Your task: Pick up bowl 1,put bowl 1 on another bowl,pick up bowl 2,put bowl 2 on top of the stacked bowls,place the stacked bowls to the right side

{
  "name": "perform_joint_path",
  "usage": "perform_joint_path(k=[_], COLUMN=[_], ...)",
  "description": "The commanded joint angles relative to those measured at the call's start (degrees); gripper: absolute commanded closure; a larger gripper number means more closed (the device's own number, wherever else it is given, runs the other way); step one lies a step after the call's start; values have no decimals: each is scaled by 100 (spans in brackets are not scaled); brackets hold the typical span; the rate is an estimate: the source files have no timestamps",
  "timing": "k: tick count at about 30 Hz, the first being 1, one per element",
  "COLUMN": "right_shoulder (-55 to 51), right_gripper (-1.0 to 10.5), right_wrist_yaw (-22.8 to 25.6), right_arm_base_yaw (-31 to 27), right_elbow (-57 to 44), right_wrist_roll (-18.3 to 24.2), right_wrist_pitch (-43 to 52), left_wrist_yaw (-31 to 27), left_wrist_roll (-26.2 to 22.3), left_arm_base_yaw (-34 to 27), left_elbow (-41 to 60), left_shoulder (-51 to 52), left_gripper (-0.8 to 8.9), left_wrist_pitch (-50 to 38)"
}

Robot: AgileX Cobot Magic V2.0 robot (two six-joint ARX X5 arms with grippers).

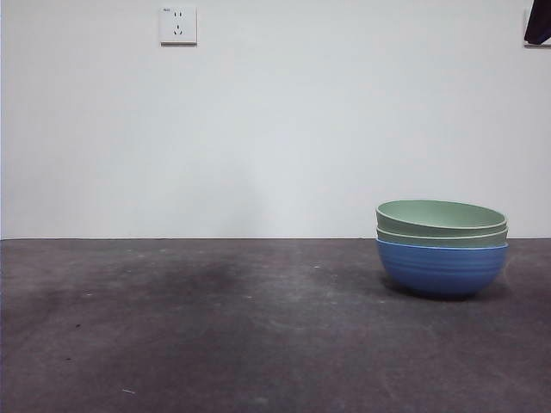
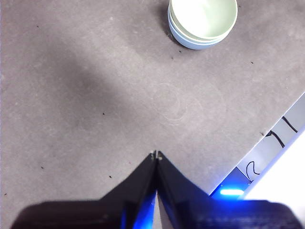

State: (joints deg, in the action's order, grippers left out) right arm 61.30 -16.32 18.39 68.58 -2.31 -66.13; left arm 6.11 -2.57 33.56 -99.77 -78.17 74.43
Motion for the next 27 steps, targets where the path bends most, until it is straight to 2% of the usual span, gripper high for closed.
perform_joint_path(k=[1,4,6,12,15,18,22,27], right_shoulder=[4,4,4,4,4,4,4,4], right_gripper=[943,943,944,943,943,943,943,943], right_wrist_yaw=[15,15,15,15,15,15,15,15], right_arm_base_yaw=[4,4,4,4,4,4,4,4], right_elbow=[-7,-7,-7,-7,-7,-7,-7,-7], right_wrist_roll=[31,31,31,31,31,31,31,31], right_wrist_pitch=[28,26,26,28,26,28,28,26], left_wrist_yaw=[-337,-1014,-1224,-1185,-1174,-1165,-1165,-1167], left_wrist_roll=[-103,-267,-262,-269,-264,-350,-625,-879], left_arm_base_yaw=[-39,-120,-227,-824,-1314,-1827,-2367,-2795], left_elbow=[-4,-4,-4,-2,13,140,811,2610], left_shoulder=[33,173,319,997,1429,1893,2555,3536], left_gripper=[817,817,817,817,817,817,817,817], left_wrist_pitch=[-142,-208,-260,-391,-577,-1300,-2741,-4874])
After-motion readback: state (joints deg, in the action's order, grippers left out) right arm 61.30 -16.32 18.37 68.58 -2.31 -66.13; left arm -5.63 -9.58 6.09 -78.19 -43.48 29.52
